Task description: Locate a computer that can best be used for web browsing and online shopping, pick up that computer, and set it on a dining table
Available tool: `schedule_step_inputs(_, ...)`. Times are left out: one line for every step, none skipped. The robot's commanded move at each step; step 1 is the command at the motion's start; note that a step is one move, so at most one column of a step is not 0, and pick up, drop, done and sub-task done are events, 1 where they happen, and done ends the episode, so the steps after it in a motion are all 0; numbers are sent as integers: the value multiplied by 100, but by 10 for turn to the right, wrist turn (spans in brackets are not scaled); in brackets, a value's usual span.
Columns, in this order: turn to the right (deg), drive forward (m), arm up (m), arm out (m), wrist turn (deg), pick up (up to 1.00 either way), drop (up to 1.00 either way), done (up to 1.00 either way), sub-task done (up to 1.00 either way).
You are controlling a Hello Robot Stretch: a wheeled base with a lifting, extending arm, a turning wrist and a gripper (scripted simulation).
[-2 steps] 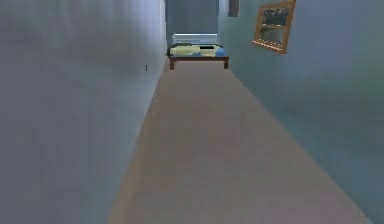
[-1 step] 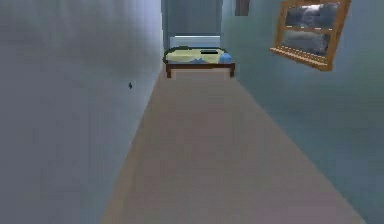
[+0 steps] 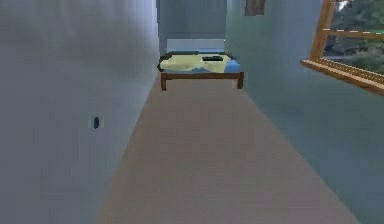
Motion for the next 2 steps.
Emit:
schedule_step_inputs(0, 100, 0, 0, 0, 0, 0, 0, 0)
schedule_step_inputs(-30, 0, 0, 0, 0, 0, 0, 0, 0)
